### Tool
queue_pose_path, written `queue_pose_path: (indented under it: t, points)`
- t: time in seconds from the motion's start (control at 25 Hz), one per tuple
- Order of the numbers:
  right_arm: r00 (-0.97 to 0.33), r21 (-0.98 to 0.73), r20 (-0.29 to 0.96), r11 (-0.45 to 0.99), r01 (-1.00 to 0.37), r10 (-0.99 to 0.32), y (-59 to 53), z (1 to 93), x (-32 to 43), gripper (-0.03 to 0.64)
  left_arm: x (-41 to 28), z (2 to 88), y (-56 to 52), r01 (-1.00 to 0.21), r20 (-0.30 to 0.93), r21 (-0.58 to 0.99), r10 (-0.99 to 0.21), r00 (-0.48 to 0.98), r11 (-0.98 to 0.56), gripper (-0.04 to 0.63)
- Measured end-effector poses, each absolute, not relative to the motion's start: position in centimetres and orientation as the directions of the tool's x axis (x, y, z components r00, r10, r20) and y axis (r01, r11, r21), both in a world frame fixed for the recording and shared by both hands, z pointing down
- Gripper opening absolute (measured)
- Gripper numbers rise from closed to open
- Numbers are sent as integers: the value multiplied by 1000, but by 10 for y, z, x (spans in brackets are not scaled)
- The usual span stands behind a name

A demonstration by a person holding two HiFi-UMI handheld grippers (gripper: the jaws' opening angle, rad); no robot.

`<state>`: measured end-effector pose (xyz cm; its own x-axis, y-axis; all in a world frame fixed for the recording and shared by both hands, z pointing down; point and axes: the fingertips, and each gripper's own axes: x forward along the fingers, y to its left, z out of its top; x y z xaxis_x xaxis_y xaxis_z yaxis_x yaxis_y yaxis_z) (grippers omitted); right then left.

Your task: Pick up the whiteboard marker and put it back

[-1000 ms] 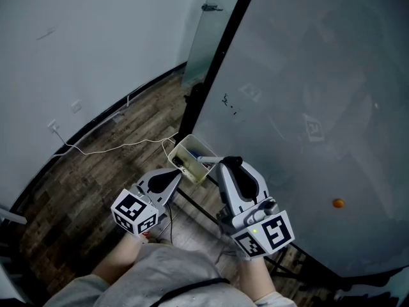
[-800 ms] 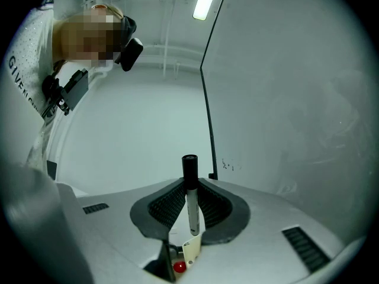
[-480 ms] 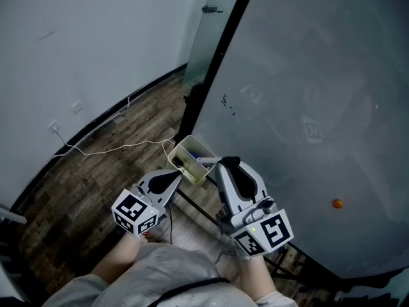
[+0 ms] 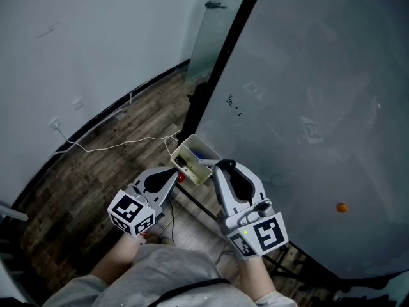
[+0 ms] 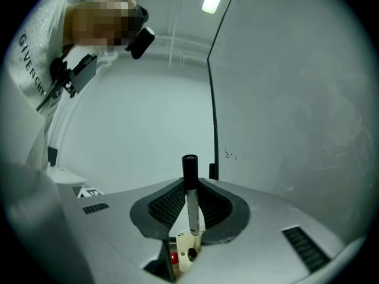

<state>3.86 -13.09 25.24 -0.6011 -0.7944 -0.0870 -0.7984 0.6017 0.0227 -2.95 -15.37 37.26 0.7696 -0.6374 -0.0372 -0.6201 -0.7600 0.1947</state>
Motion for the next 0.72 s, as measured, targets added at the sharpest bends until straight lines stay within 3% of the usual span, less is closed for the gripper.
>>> queue_pose_path:
  t: [0.72]
  points:
    - [-580,-48,51,578,-815,-813,-151,337,42,75,-49,409,-178,-681,38,254,-696,717,-687,15]
